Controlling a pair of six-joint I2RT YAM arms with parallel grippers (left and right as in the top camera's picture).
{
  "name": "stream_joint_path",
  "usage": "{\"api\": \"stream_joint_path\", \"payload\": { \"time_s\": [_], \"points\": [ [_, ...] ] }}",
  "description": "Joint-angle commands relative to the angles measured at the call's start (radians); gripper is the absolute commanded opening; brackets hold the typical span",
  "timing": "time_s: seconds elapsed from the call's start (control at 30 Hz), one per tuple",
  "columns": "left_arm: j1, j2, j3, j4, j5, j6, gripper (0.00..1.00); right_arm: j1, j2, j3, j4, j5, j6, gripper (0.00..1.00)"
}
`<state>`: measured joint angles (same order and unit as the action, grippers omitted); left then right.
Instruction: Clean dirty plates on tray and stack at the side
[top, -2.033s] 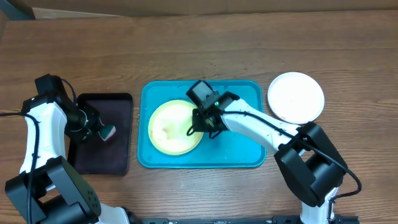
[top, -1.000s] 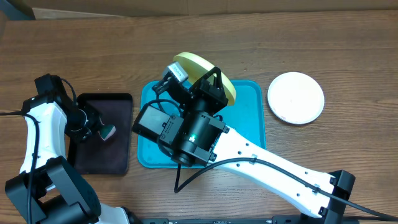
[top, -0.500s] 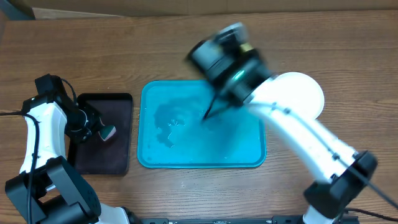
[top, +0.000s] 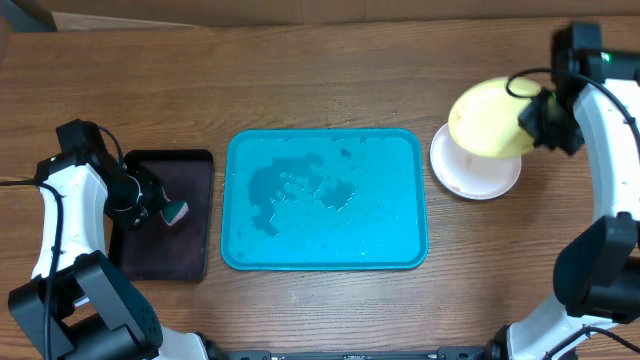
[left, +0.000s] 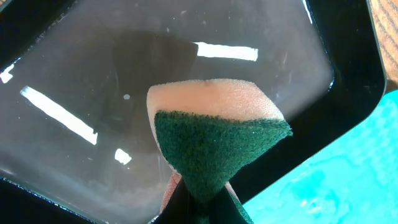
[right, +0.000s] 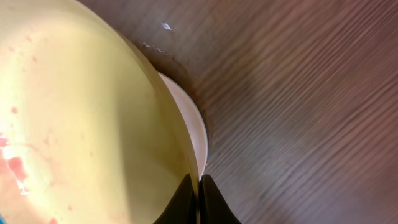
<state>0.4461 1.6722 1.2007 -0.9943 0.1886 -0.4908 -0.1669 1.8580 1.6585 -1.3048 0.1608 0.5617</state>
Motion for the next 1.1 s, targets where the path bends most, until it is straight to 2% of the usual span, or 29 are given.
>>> {"api": "stream_joint_path", "payload": {
  "time_s": [0.0, 0.17, 0.23, 0.33, 0.37, 0.4, 0.43, 0.6, 0.67, 0.93, 1.07],
  "points": [
    [0.005, 0.003, -0.004, 0.004, 0.021, 0.02, 0.04, -0.015, -0.023, -0.124, 0.07, -0.151, 0.003, 0.04],
    [0.005, 0.003, -0.004, 0.004, 0.019, 0.024, 0.04, -0.019, -0.023, -0.265, 0.182, -0.19, -0.008, 0.05],
    [0.005, 0.003, -0.004, 0.005, 0.019, 0.024, 0.04, -0.018, -0.023, -0.298, 0.196, -0.19, -0.008, 0.16],
    [0.005, 0.003, -0.004, 0.006, 0.019, 0.024, 0.04, -0.018, -0.023, -0.318, 0.192, -0.19, -0.012, 0.53],
    [0.005, 0.003, -0.004, 0.008, 0.019, 0.024, 0.04, -0.017, -0.023, -0.317, 0.185, -0.19, -0.012, 0.69],
    [0.005, 0.003, -0.004, 0.009, 0.019, 0.024, 0.04, -0.016, -0.023, -0.317, 0.18, -0.198, -0.012, 0.9],
    [0.005, 0.003, -0.004, 0.01, 0.019, 0.024, 0.04, -0.015, -0.023, -0.317, 0.177, -0.217, -0.015, 0.99],
    [0.005, 0.003, -0.004, 0.018, 0.011, 0.028, 0.04, 0.025, -0.023, -0.317, 0.213, -0.489, -0.127, 1.0],
    [0.005, 0.003, -0.004, 0.028, 0.01, 0.043, 0.04, 0.071, -0.023, -0.317, 0.239, -0.529, -0.129, 1.0],
    [0.005, 0.012, -0.01, 0.058, -0.037, 0.048, 0.04, 0.367, -0.023, -0.317, 0.37, -0.514, -0.108, 1.0],
    [0.005, 0.038, -0.035, 0.063, -0.035, 0.04, 0.04, 0.519, -0.023, -0.317, 0.462, -0.457, -0.037, 1.0]
  ]
}}
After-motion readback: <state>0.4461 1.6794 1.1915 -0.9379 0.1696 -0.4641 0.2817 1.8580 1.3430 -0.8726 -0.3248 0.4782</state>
